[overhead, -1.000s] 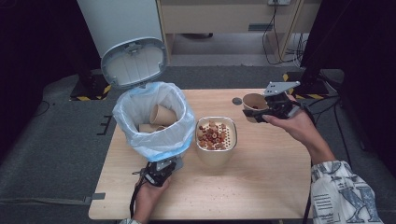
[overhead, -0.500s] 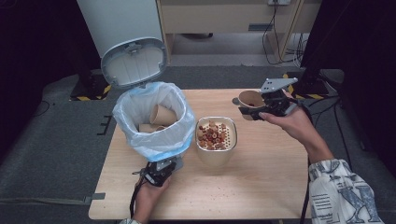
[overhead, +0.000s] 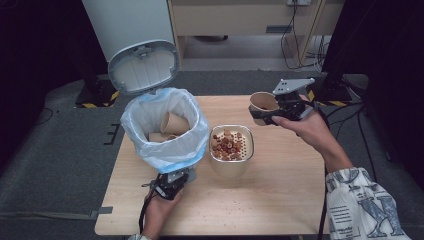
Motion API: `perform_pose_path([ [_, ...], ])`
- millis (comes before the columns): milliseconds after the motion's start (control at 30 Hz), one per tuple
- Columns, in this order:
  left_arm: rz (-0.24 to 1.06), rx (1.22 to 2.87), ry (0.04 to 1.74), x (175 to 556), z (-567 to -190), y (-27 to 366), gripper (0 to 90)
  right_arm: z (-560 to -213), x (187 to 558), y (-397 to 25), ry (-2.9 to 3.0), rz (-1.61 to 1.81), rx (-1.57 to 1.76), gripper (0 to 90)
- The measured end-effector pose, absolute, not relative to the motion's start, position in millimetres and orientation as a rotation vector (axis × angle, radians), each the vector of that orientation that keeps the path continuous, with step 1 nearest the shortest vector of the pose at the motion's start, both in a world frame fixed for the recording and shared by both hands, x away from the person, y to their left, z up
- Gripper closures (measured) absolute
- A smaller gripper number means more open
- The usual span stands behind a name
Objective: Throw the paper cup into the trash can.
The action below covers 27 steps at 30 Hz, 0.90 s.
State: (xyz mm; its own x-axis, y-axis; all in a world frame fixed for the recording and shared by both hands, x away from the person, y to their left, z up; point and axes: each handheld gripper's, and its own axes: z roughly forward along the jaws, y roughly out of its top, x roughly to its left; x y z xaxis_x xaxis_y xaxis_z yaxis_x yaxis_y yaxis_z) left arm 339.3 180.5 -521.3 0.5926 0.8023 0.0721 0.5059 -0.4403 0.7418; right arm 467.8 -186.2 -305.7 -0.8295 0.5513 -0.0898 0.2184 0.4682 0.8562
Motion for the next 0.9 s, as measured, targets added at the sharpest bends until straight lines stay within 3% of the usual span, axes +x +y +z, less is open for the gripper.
perform_pose_path([
  [900, 0.559, 2.128, 1.023, 340, -522, 180, 89.8, -276, 467, -147, 2.357, 1.345, 0.635, 36.3],
])
